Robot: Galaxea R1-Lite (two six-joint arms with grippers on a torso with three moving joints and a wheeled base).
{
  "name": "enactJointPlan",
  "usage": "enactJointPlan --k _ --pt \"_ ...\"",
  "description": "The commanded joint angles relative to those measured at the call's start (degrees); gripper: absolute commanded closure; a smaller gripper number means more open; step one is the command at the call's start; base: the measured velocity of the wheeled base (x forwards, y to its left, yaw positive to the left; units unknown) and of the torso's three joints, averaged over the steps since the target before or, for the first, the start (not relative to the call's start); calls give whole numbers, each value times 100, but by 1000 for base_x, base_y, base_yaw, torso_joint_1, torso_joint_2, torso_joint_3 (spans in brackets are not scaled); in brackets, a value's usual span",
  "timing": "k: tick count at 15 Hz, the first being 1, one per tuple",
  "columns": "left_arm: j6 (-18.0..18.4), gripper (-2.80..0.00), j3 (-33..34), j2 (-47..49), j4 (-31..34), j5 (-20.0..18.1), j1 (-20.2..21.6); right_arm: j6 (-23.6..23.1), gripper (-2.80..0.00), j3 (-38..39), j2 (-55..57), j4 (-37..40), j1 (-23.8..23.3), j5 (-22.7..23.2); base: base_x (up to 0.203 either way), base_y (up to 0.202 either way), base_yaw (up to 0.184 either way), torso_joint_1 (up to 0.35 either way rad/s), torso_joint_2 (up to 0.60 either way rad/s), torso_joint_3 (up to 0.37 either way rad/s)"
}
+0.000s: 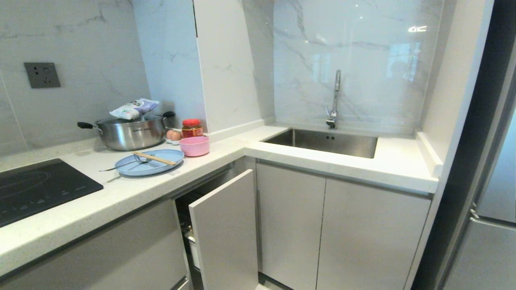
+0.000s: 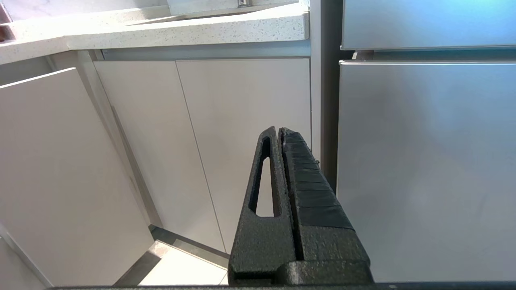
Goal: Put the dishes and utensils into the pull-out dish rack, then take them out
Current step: Open the cupboard
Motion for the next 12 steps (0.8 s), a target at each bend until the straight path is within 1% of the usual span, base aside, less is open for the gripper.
enactJointPlan --k 1,11,12 --pt "2 0 0 7 0 -2 5 3 0 0 -24 -2 0 -1 0 0 0 0 0 0" --pt "8 0 0 7 -4 5 5 3 0 0 -19 -2 0 -1 0 0 0 0 0 0" --pt "77 0 -16 7 -69 -1 5 3 0 0 -24 -2 0 -1 0 0 0 0 0 0"
